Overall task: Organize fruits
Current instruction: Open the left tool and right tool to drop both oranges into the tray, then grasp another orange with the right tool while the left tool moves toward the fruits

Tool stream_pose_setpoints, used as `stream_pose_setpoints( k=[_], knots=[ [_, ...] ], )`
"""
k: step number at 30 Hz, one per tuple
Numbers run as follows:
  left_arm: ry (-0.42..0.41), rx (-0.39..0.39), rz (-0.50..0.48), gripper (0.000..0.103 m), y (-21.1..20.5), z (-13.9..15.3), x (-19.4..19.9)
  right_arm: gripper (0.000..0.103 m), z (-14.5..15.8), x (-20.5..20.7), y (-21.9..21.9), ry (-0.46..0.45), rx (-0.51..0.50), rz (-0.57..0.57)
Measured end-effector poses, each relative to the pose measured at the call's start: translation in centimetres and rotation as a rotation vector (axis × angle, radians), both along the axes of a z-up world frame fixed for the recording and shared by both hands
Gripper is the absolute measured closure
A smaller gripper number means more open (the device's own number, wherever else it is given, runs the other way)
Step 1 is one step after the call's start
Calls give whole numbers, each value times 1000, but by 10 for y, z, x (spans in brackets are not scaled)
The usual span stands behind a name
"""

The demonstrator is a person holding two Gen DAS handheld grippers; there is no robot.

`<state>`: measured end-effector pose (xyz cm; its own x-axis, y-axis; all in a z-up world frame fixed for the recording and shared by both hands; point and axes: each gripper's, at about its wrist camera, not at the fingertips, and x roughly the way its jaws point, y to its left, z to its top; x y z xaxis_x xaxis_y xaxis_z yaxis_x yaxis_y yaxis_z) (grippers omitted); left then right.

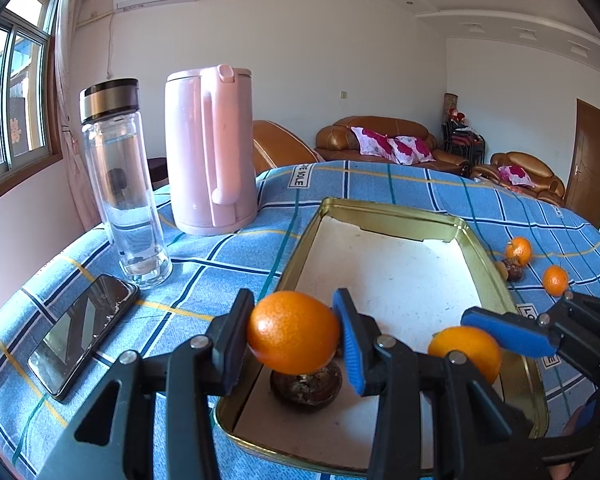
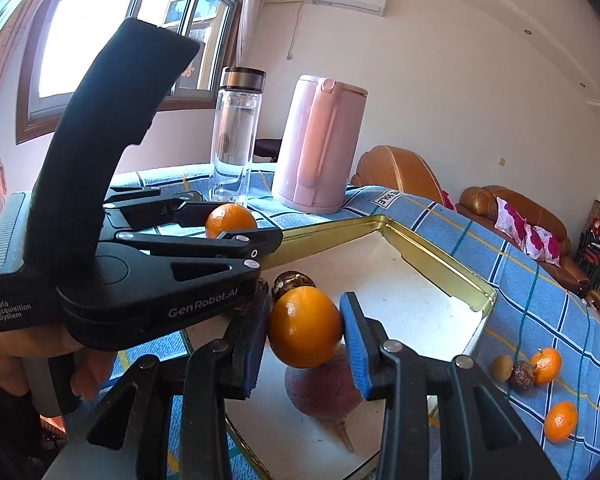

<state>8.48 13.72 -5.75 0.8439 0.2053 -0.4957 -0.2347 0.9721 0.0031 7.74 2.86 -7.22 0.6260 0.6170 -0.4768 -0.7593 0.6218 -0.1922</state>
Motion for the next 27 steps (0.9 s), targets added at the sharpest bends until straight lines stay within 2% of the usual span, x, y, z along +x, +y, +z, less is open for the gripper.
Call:
stream_pose_setpoints(
  k=[3, 5, 6, 10, 11, 12, 15, 25, 27],
  knots=[
    [21, 7, -15, 60, -2, -2, 2, 64, -5, 0, 8, 28, -46, 30],
    [20, 22, -11, 60, -5, -1, 2, 64, -6, -3, 10, 7, -61, 21],
    [20, 27, -9, 57, -5, -1, 2, 64, -6, -4, 10, 4, -64, 22],
    [16, 39, -2, 44, -7, -1, 0, 42, -7, -4, 8, 11, -62, 16],
    [11, 39, 6, 38, -7, 0, -1, 40, -6, -4, 6, 7, -57, 9],
    [6, 40, 9, 32, -7, 0, -2, 39, -5, -4, 5, 6, -49, 3],
    [-9, 45, 15, 29, -9, 1, -6, 39, -3, -3, -1, -1, -33, -14],
    [-85, 41, -30, 25, -29, 21, -18, 39, 16, -12, -38, -62, -27, -86],
    [-102, 45, -46, 20, -37, 28, -19, 39, 22, -14, -51, -86, -36, -108]
  ],
)
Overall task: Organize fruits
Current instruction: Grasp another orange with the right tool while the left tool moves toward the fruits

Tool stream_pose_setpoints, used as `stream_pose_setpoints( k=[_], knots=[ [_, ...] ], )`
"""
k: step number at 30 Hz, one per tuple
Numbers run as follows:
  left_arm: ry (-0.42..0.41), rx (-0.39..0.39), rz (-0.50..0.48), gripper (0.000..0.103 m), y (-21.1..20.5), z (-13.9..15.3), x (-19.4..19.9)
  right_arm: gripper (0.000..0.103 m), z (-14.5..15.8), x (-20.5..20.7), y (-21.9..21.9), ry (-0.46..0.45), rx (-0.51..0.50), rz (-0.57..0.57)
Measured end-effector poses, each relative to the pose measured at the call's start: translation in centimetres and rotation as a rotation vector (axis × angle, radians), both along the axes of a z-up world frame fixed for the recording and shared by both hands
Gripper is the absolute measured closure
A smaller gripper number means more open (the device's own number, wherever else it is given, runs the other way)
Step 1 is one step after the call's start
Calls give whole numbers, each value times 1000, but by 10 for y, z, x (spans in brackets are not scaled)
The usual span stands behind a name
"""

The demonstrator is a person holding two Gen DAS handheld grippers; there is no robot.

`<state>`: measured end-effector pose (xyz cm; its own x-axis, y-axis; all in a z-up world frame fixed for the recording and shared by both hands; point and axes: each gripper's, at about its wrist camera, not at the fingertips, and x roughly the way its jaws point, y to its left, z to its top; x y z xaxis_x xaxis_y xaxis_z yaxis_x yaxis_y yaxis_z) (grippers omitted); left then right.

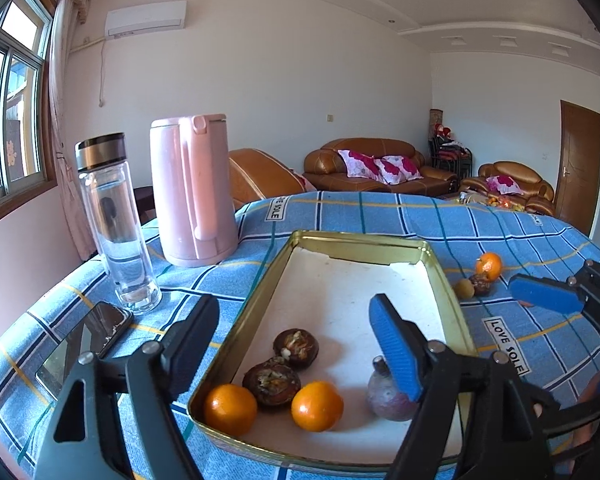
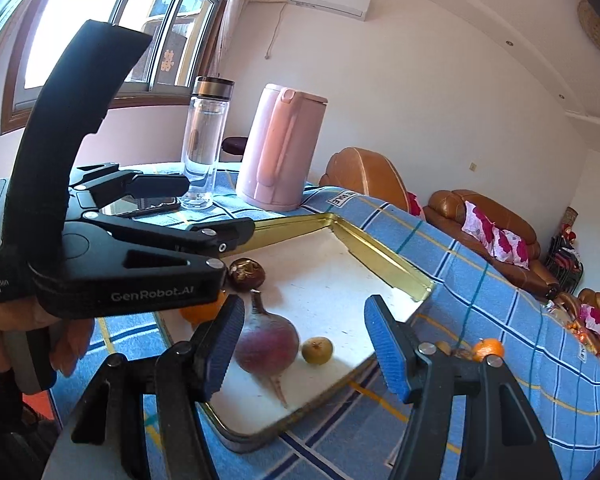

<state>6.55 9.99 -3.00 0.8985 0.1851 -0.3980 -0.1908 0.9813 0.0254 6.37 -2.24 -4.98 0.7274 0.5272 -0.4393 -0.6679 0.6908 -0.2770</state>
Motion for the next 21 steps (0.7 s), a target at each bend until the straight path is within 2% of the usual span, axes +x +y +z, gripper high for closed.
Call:
stream_pose_setpoints(
  k=[3, 11, 15, 21],
  knots=[
    [-19, 15, -22, 15, -16, 7, 1, 39, 7, 4, -27, -22, -2, -56],
    [-17, 60, -137, 15, -81, 15, 18, 39, 22, 41, -120, 14, 76, -297],
    [13, 77, -215, 15, -122, 11, 36, 39, 29, 61, -160, 64, 142, -417],
    [93, 93, -255, 15, -166, -5, 78, 39, 26, 97, -197, 172, 237, -529]
  ],
)
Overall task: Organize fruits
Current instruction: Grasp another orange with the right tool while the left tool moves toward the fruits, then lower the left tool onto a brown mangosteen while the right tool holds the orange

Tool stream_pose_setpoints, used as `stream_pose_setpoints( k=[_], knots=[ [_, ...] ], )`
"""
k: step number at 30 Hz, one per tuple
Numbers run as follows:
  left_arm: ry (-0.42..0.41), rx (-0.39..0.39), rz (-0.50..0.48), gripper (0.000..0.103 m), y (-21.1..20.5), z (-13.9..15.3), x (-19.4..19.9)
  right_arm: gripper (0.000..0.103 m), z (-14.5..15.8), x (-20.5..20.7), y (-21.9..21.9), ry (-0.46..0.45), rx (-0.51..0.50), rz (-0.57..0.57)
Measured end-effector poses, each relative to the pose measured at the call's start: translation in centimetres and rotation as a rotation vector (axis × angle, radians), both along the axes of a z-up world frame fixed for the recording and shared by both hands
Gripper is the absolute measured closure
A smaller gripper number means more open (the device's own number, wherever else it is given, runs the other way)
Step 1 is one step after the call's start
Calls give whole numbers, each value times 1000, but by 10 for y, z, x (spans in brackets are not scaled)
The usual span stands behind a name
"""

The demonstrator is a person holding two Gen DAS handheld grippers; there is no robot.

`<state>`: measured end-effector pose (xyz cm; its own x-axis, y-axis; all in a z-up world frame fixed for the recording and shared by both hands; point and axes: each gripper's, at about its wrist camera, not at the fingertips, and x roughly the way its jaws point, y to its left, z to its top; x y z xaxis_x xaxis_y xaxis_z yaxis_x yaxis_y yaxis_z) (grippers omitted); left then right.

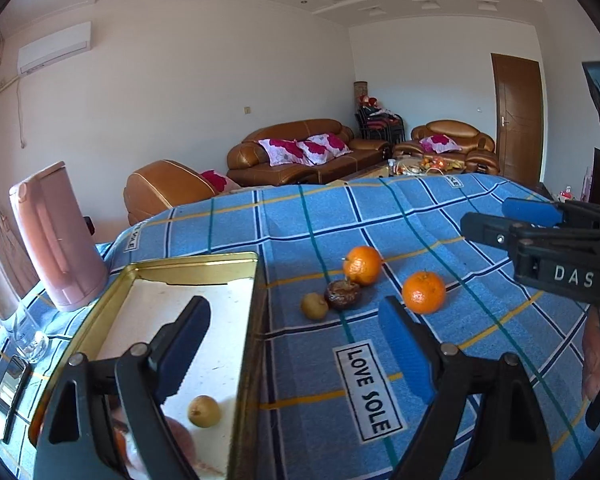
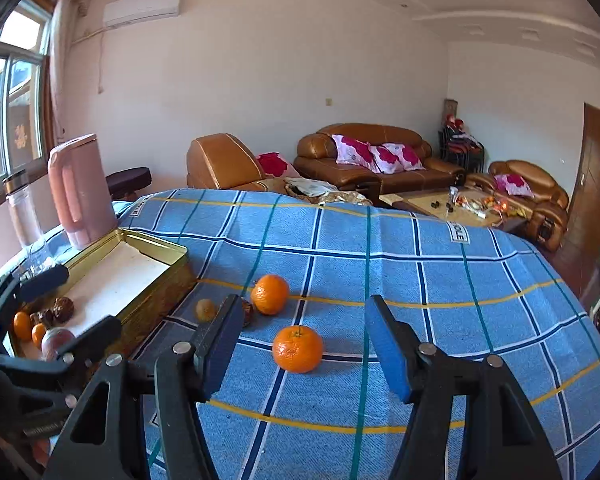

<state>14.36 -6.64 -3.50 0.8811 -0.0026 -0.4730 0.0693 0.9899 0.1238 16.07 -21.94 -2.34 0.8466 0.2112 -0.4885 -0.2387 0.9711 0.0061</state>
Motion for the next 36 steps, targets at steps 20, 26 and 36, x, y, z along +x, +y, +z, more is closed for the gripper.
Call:
stream_pose_setpoints(
  k=[20, 26, 36],
  knots=[
    [68, -71, 147, 5, 0, -12, 70, 54, -80, 84, 11, 321, 38, 40],
    [125, -36, 111, 15, -23, -24, 97, 54, -80, 81, -3, 316, 55, 38],
    [314, 49, 5, 51, -47, -58, 145, 54, -74, 79, -33, 284, 106, -31]
  ],
)
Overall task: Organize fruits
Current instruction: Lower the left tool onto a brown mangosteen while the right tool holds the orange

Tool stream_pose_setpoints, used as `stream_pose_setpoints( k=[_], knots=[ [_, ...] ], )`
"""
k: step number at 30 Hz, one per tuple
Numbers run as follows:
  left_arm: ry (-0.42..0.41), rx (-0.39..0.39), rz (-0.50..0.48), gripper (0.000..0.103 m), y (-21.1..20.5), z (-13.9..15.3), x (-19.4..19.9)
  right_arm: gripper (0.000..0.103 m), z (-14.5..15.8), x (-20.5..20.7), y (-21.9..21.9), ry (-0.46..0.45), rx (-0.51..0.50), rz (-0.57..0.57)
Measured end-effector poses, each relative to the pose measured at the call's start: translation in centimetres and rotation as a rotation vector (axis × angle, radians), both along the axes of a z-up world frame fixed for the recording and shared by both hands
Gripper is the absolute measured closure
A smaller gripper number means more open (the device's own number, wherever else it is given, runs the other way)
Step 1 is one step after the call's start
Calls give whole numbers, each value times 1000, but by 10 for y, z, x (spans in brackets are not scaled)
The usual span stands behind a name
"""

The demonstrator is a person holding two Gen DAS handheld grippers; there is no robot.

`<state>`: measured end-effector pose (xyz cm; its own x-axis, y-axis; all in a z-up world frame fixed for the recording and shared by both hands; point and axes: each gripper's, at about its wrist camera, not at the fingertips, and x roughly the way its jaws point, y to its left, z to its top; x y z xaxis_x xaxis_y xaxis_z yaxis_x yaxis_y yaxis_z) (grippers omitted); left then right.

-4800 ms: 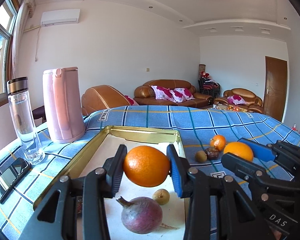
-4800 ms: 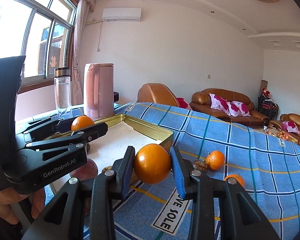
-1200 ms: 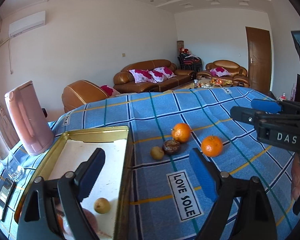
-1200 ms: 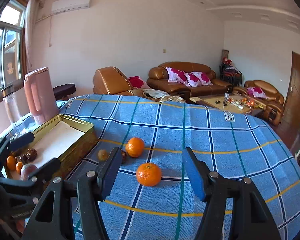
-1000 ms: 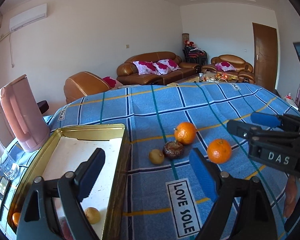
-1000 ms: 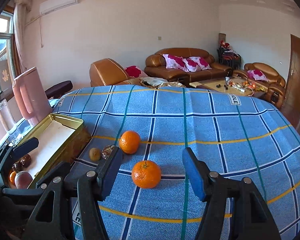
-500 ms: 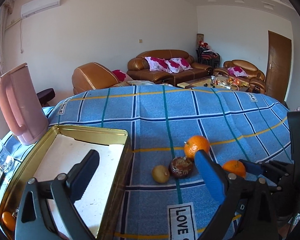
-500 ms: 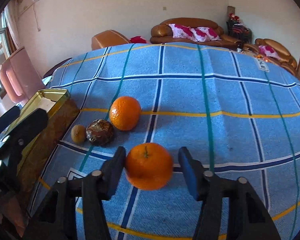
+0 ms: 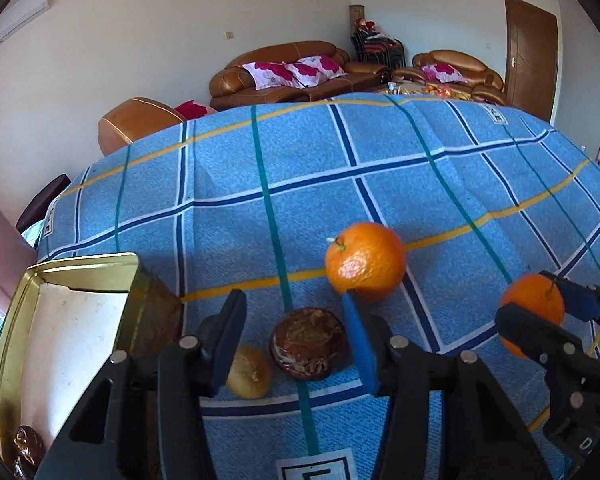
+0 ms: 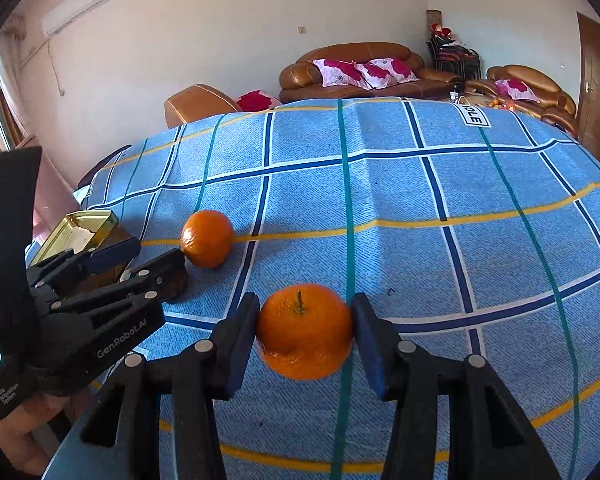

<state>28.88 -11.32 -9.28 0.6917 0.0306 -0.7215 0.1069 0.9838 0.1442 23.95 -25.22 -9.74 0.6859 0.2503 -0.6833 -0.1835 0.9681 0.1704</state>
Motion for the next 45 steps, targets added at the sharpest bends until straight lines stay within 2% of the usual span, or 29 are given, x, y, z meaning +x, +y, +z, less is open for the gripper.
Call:
stream_pose_setpoints(
  k=[2, 4, 6, 13, 19, 26, 27, 28, 29, 31, 35, 37, 39, 43, 44, 45],
  knots=[
    [53, -23, -24, 53, 0, -6, 7, 54, 1, 0, 3, -6, -13, 5],
    [58, -15, -36, 53, -2, -8, 8, 54, 1, 0, 0, -4, -6, 4],
    [54, -25, -44, 62, -1, -7, 5, 54, 1, 0, 0, 0, -3, 4],
    [56, -76, -99, 63, -6, -5, -11, 54, 1, -2, 2, -11, -8, 17],
    [18, -120, -117, 63, -3, 3, -24, 54, 8, -11, 6, -66, -21, 31],
    [-54, -128, -128, 65, 3, 13, -38, 54, 15, -20, 5, -132, -16, 26],
    [-64, -128, -134, 67, 2, 15, -41, 54, 16, -23, 4, -142, -12, 25],
    [-75, -129, -141, 75, 2, 16, -44, 54, 17, -25, 2, -150, -6, 23],
    [-81, -131, -151, 94, 2, 17, -46, 54, 17, -26, 1, -156, 0, 22],
    [-82, -127, -159, 91, -1, 17, -49, 54, 18, -26, -1, -160, 11, 18],
    [-76, -151, -145, 91, 5, 17, -49, 54, 18, -27, -5, -166, 26, 13],
    [-72, -168, -139, 86, 8, 17, -48, 54, 18, -27, -5, -168, 30, 13],
    [-67, -184, -117, 70, 14, 16, -48, 54, 18, -27, -5, -169, 30, 13],
    [-48, -210, -114, 67, 21, 13, -51, 54, 18, -27, -3, -171, 23, 16],
    [-37, -206, -130, 62, 18, 12, -51, 54, 18, -27, -2, -171, 16, 19],
    [-24, -192, -142, 52, 13, 10, -49, 54, 19, -28, -1, -173, 10, 22]
  ],
)
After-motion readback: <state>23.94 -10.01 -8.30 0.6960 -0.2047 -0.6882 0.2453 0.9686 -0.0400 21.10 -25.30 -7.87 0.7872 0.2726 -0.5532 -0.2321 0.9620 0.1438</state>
